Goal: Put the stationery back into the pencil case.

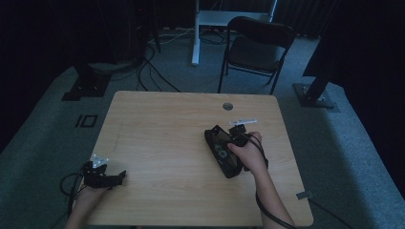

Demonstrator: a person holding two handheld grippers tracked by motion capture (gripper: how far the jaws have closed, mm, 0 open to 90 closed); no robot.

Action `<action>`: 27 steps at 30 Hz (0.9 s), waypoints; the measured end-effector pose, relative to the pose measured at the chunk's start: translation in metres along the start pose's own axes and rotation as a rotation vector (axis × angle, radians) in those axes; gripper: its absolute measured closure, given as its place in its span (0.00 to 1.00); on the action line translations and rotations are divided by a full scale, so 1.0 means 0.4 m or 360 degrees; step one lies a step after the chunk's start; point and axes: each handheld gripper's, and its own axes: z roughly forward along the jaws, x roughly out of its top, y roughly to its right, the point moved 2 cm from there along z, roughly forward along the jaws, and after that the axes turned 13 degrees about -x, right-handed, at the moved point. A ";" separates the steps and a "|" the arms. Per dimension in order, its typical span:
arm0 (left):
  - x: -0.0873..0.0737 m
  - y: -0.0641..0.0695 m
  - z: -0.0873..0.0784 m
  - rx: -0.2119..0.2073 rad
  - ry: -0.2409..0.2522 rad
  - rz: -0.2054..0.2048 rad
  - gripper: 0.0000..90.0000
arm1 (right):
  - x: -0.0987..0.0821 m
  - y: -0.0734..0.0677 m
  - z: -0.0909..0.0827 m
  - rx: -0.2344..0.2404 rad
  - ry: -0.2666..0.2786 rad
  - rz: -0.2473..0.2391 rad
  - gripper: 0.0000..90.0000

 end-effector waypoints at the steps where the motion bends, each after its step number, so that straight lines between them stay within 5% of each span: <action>1: 0.000 0.000 0.000 0.0000 0.0000 0.0000 0.01 | -0.001 0.004 -0.004 -0.0006 0.0011 0.0001 0.49; 13: 0.000 0.000 0.000 0.0000 0.0000 0.0000 0.01 | -0.010 0.064 -0.052 -0.0059 0.0157 0.0021 0.46; 27: 0.000 0.000 0.000 0.0000 0.0000 0.0000 0.01 | -0.056 0.133 -0.054 -0.0099 0.0196 0.0047 0.42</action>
